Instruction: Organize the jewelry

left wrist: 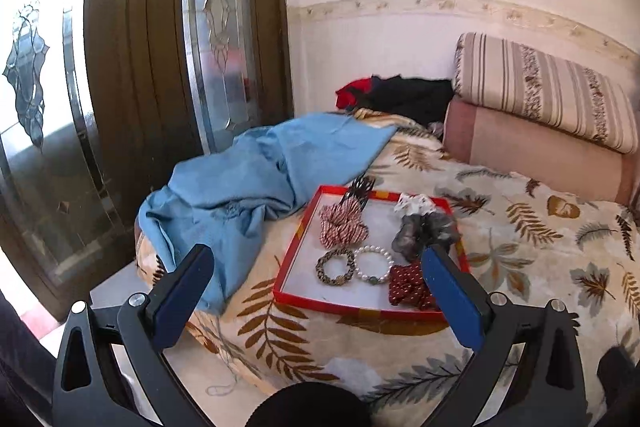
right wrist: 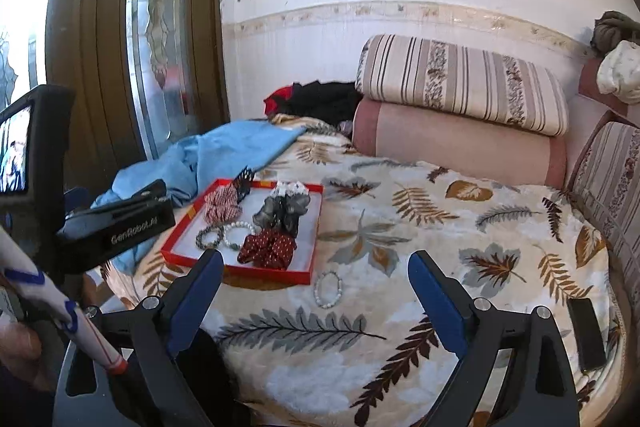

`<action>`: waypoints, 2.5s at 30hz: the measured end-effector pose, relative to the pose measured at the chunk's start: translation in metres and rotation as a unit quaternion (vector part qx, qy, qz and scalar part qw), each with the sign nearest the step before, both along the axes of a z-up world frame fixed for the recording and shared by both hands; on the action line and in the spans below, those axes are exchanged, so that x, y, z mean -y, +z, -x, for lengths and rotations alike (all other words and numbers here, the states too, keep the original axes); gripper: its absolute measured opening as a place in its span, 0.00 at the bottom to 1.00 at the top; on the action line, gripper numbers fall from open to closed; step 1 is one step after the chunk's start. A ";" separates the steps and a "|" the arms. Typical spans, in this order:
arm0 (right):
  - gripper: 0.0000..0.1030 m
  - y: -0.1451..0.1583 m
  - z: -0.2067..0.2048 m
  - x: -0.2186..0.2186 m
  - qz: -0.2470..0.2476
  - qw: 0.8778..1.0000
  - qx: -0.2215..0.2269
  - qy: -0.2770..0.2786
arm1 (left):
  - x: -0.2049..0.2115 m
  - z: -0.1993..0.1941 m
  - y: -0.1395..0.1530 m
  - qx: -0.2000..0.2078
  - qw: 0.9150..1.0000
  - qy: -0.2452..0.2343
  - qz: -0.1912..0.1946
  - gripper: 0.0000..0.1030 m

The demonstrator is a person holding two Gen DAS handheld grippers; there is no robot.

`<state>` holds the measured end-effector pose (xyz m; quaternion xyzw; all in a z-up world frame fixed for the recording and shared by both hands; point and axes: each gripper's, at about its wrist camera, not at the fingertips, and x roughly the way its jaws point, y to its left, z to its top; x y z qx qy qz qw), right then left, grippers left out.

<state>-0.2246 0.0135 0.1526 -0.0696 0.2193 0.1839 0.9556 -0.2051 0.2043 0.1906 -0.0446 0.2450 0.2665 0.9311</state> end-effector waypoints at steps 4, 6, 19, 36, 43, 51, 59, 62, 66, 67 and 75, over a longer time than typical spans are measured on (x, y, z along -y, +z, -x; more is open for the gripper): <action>0.93 -0.012 -0.014 -0.011 0.021 1.000 -0.015 0.006 | -0.011 -0.016 -0.017 -0.024 1.000 0.004 0.011 1.00; 0.93 -0.017 -0.021 -0.016 0.029 0.999 -0.023 0.011 | -0.016 -0.022 -0.023 -0.033 0.999 0.005 0.016 1.00; 0.93 -0.038 -0.043 -0.028 0.042 0.998 -0.055 0.013 | -0.028 -0.039 -0.048 -0.053 0.998 0.001 0.027 1.00; 0.93 -0.043 -0.048 -0.024 0.037 0.997 -0.062 0.006 | -0.022 -0.038 -0.051 -0.054 0.998 -0.011 0.024 1.00; 0.93 -0.042 -0.045 -0.021 0.032 0.998 -0.062 0.001 | -0.017 -0.037 -0.049 -0.054 0.998 -0.017 0.018 1.00; 0.93 -0.043 -0.045 -0.020 0.032 0.997 -0.064 -0.002 | -0.013 -0.037 -0.050 -0.056 0.998 -0.023 0.017 1.00; 0.93 -0.044 -0.045 -0.020 0.032 0.997 -0.065 -0.002 | -0.013 -0.036 -0.051 -0.058 0.998 -0.025 0.018 1.00; 0.93 -0.046 -0.045 -0.019 0.032 0.997 -0.066 -0.003 | -0.013 -0.036 -0.052 -0.059 0.998 -0.027 0.019 1.00; 0.93 -0.046 -0.044 -0.018 0.032 0.997 -0.065 -0.003 | -0.013 -0.036 -0.052 -0.059 0.998 -0.027 0.020 1.00; 0.93 -0.046 -0.045 -0.019 0.032 0.997 -0.066 -0.003 | -0.013 -0.036 -0.052 -0.059 0.998 -0.027 0.020 1.00; 0.93 -0.046 -0.044 -0.018 0.033 0.997 -0.066 -0.003 | -0.014 -0.036 -0.052 -0.059 0.998 -0.027 0.021 1.00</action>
